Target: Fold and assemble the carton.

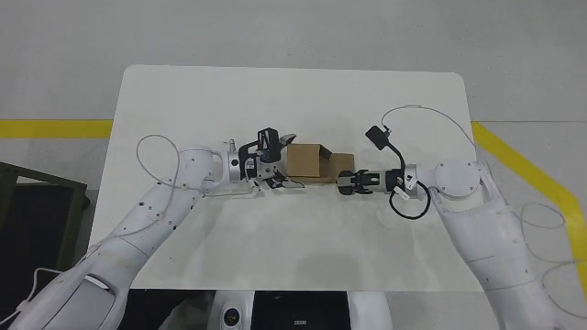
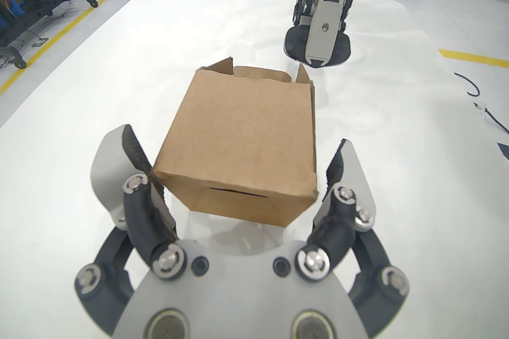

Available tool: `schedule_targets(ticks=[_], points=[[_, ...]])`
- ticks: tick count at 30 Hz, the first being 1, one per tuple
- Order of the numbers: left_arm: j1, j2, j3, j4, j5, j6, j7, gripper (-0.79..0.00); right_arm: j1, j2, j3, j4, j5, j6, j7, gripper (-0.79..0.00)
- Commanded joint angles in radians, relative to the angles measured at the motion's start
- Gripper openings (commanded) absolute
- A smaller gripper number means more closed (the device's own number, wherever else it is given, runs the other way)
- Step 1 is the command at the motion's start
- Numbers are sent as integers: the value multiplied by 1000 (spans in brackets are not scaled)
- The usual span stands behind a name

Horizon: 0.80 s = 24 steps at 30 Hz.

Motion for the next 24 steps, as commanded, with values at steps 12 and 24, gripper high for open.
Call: schedule_targets(ticks=[12, 24], points=[[12, -10, 5, -1, -6, -7, -16, 0, 76, -22, -90, 116, 44, -87, -79, -785], [24, -12, -10, -11, -6, -8, -32, 0, 160, -51, -182, 223, 79, -157, -126, -785]])
